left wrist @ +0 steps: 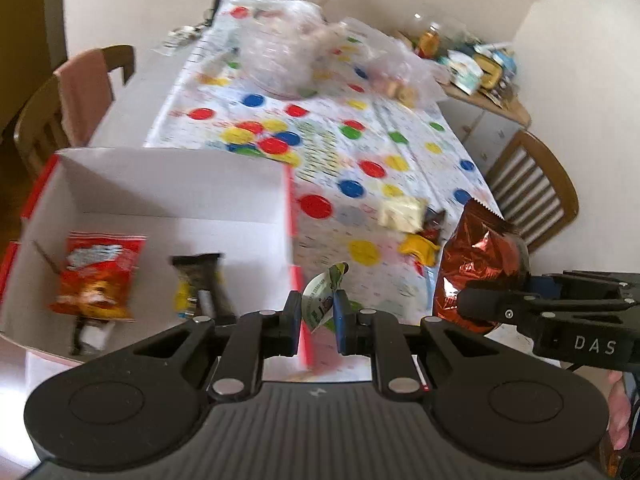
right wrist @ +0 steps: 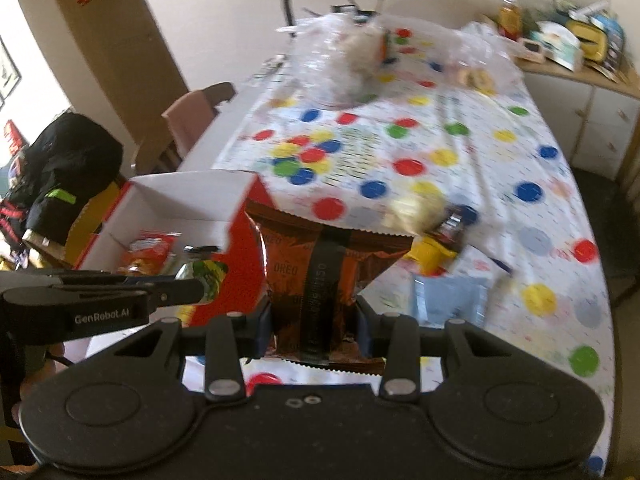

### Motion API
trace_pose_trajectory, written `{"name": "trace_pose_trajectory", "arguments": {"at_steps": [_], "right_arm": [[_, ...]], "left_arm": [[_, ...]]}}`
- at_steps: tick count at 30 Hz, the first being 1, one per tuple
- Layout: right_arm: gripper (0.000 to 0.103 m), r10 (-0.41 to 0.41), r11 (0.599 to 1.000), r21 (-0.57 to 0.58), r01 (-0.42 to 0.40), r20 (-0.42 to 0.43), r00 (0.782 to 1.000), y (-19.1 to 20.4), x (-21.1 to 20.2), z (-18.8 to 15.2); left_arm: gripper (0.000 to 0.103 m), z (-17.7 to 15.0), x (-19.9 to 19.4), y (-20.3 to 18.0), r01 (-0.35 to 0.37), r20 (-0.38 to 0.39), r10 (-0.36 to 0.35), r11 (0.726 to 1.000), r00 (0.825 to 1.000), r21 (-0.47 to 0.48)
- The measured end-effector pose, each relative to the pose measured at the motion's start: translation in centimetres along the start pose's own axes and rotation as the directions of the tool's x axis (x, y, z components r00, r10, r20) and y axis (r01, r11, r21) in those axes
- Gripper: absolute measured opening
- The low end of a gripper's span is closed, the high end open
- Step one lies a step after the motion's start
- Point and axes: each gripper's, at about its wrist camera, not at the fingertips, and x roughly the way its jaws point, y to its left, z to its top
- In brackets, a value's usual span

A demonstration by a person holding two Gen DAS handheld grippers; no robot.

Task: Organize snacks
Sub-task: 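Carry the copper chip bag and green-labelled snack over the box with both tools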

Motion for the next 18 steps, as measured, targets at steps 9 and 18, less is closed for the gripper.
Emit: {"name": "trace_pose_trajectory", "arguments": {"at_steps": [9, 18], "right_arm": [[0.039, 0.038, 0.998, -0.056, -0.038, -0.006, 0.999, 6.5, 2.9, 1.9], [0.039, 0.048, 0.995, -0.087, -0.052, -0.046, 0.998, 11.3, 6.9, 3.3]], "left_arm": [[0.016, 1.1, -2.3, 7.1, -0.040, 0.034, 0.043, 0.997, 0.999, -0.072], [0.016, 2.0, -2.0, 13.1, -0.095, 0.006, 0.097, 0.987, 0.995, -0.128]]}}
